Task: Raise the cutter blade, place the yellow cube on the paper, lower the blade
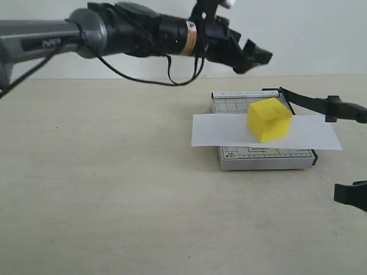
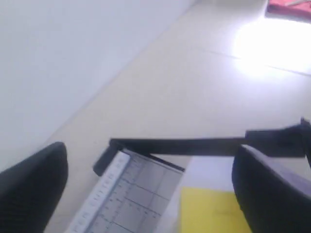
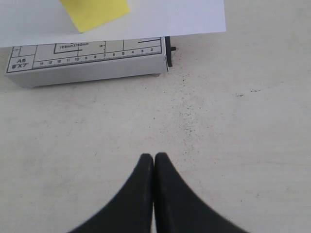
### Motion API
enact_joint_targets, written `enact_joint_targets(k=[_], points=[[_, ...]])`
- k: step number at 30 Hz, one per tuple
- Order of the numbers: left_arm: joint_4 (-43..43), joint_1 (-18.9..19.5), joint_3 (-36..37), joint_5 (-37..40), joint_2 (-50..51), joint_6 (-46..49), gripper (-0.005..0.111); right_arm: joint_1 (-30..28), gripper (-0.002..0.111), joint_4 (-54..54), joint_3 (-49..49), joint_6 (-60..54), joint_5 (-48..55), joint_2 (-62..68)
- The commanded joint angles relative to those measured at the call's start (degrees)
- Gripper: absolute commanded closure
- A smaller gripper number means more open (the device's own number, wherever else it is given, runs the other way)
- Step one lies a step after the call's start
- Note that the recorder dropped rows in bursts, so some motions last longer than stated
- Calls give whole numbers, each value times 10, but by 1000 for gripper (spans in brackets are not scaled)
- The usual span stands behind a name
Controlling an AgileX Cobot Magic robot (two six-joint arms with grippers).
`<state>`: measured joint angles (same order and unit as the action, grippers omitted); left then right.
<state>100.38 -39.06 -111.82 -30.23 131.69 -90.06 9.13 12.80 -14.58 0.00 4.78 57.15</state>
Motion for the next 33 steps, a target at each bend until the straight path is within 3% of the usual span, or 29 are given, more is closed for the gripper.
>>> enact_joint_targets(k=[1, 4, 7, 11, 14, 17, 20, 21, 23, 25, 28, 30, 33], points=[[-4, 35, 6, 23, -36, -128, 42, 0, 108, -1, 1, -4, 3, 1], [-4, 68, 34, -8, -55, -260, 66, 0, 108, -1, 1, -4, 13, 1], [-4, 101, 81, -66, -71, -291, 102, 0, 108, -1, 1, -4, 32, 1], [-4, 128, 192, -77, -104, -296, 102, 0, 108, 3, 1, -4, 51, 1], [-4, 142, 298, -38, -149, -251, 102, 0, 108, 3, 1, 0, 50, 1], [-4, 153, 411, 110, -223, -194, 102, 0, 108, 3, 1, 0, 51, 1], [-4, 157, 487, 425, -319, -105, 102, 0, 108, 3, 1, 0, 51, 1], [-4, 158, 498, 545, -343, -61, 102, 0, 108, 3, 1, 0, 51, 1], [-4, 173, 498, 714, -370, 34, 102, 0, 108, 3, 1, 0, 51, 1], [-4, 200, 486, 820, -386, 114, 102, 0, 108, 3, 1, 0, 49, 1], [-4, 246, 481, 892, -406, 150, 102, 0, 108, 3, 1, 0, 47, 1], [-22, 272, 481, 851, -438, 152, 102, 0, 108, 3, 1, 0, 45, 1], [-132, 323, 481, 739, -504, 121, 102, 0, 108, 3, 1, 0, 45, 1]])
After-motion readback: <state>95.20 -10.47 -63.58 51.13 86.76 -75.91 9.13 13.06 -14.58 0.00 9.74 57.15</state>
